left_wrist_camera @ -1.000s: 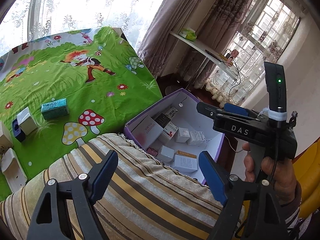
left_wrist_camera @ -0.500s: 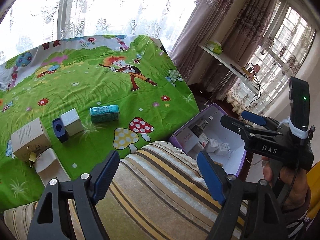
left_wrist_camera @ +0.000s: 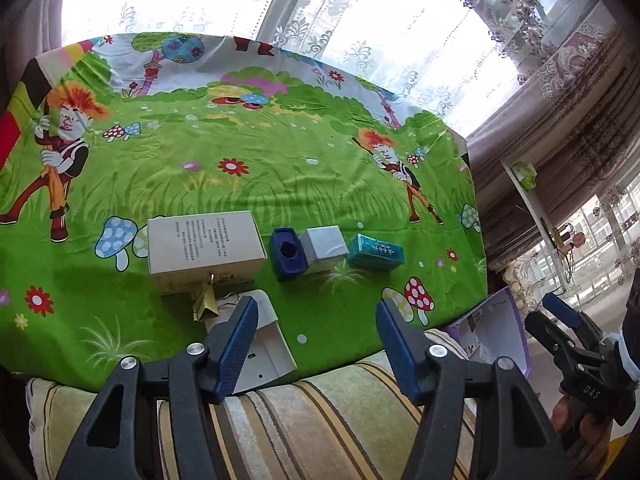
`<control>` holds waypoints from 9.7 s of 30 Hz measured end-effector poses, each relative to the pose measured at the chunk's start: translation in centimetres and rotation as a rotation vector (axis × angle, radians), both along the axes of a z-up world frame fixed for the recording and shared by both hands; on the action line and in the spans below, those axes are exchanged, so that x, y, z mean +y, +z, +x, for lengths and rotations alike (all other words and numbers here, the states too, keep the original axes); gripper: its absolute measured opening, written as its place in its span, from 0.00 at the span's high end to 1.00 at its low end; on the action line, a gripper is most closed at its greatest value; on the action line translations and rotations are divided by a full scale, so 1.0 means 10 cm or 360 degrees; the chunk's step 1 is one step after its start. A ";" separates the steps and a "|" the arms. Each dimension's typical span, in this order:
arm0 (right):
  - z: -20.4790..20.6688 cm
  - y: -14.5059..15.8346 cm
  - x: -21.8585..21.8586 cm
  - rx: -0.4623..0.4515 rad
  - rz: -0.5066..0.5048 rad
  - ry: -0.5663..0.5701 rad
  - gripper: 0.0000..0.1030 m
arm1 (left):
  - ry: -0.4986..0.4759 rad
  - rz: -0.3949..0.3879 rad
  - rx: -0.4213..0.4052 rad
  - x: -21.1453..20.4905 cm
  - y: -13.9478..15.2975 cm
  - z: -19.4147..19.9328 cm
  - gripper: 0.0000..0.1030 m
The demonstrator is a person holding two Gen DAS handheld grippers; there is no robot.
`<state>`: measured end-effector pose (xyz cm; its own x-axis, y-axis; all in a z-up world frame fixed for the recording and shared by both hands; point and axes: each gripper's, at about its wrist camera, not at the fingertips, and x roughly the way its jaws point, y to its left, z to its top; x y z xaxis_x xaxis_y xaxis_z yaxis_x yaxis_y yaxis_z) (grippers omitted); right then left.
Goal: Organize rigid objects
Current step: 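Grasp the yellow binder clip with the left tool while the right tool grasps the white plastic holder, then lift the yellow clip with the left tool while the right tool lifts the white holder, then carry the clip and white holder into the purple box and open both tools, then move both tools back over the remaining boxes on the sheet, then grasp the large white box with the left tool while the right tool grasps the teal box, then carry the white box and teal box into the purple box and open both tools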
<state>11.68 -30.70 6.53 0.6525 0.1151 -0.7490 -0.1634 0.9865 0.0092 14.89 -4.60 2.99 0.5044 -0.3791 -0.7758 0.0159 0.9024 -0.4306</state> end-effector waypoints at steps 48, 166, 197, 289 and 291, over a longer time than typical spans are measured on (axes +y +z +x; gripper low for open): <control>0.56 -1.02 1.78 0.0538 -0.0004 0.0583 0.10 | 0.0415 -0.0388 0.0273 0.84 -0.81 0.07 0.77; -0.65 -0.21 -1.69 -0.0026 0.0042 -0.0605 0.24 | -0.0814 -0.0097 -0.0154 -2.45 0.15 -0.68 0.53; 0.33 0.42 -0.08 -0.0195 0.0109 -0.0137 0.13 | 0.0147 0.0272 -0.0327 -0.16 0.54 0.45 0.04; 1.26 -1.12 0.62 0.0248 -0.0005 -0.0097 0.26 | 0.0407 0.0546 0.0115 -0.04 -0.66 0.74 0.02; 1.23 -1.09 0.62 0.0233 -0.0008 -0.0096 0.26 | 0.0408 0.0532 0.0074 -0.04 -0.59 0.69 0.02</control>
<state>23.94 -24.51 -4.36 0.5421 0.0753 -0.8369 -0.1014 0.9946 0.0238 21.80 -5.04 -2.96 0.5110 0.0306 -0.8590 -0.2401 0.9647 -0.1084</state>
